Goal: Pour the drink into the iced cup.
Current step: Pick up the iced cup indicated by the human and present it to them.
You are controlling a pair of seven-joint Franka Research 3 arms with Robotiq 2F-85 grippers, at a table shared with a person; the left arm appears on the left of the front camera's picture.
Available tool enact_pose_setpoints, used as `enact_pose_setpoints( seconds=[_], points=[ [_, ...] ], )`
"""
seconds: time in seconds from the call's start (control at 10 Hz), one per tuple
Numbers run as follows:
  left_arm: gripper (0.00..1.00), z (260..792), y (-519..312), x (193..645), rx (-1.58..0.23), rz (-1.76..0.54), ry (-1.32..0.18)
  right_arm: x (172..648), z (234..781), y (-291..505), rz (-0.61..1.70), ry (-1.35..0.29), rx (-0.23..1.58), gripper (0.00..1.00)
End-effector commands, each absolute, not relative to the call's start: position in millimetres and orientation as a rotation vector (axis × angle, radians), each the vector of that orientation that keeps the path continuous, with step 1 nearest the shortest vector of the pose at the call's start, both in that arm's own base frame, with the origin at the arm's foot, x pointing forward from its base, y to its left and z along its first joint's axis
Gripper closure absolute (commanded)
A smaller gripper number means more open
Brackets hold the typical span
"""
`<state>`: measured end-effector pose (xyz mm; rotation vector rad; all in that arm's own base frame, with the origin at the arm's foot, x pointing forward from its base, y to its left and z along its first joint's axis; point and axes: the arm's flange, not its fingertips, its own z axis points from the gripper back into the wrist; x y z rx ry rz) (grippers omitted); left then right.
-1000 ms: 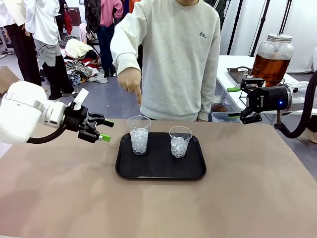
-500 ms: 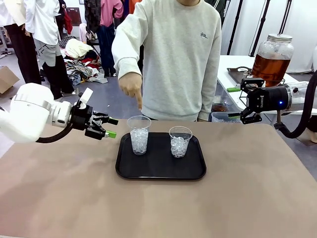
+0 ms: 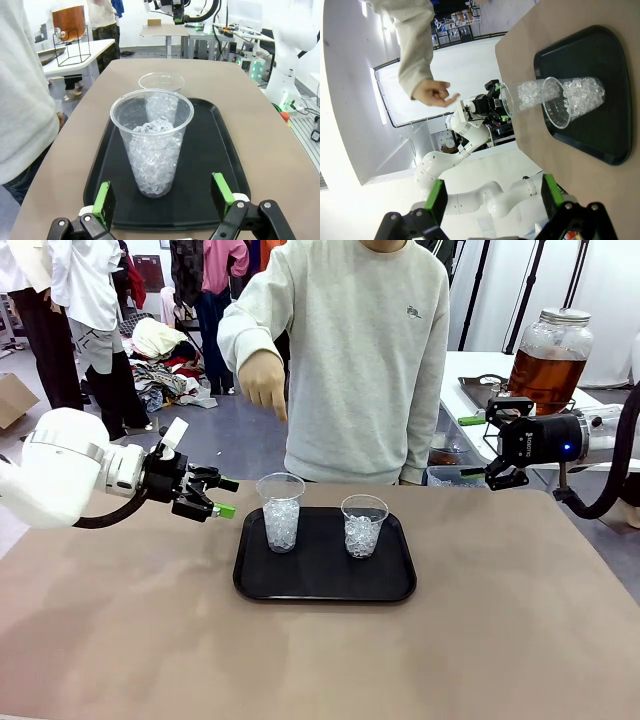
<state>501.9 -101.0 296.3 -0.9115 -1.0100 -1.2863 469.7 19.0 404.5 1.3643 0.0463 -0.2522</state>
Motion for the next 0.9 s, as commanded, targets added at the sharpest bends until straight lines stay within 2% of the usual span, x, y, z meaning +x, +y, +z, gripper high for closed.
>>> enact_pose_setpoints(
  seconds=[0.0,0.8],
  points=[
    [0.0,298.9,-100.7,498.0,-0.91,-1.29,-1.01,469.4,404.8,19.0,-0.256,0.041,1.364,0.0],
    [0.0,249.2,-111.4,527.7,-0.904,-1.276,-1.162,469.4,404.8,19.0,-0.256,0.041,1.364,0.0]
  ],
)
